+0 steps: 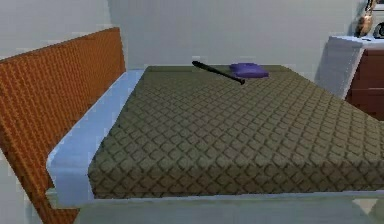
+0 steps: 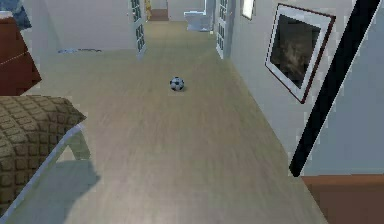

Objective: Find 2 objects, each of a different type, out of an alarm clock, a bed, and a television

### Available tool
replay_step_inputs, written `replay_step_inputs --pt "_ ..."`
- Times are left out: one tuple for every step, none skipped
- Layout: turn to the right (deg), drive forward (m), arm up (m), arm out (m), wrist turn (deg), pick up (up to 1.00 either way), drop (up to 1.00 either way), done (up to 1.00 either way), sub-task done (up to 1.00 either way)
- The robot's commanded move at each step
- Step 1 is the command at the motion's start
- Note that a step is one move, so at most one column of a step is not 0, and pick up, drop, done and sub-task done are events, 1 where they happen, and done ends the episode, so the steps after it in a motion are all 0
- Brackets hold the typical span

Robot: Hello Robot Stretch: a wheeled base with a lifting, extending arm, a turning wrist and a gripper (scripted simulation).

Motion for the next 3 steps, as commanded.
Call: replay_step_inputs --pt "-6.0 0.0 0.0 0.0 0.0 0.0 0.0 0.0 0.0" --pt "0.0 0.15 0.0 0.0 0.0 0.0 0.0 0.0 0.0" --pt "12.0 0.0 0.0 0.0 0.0 0.0 0.0 0.0 0.0"
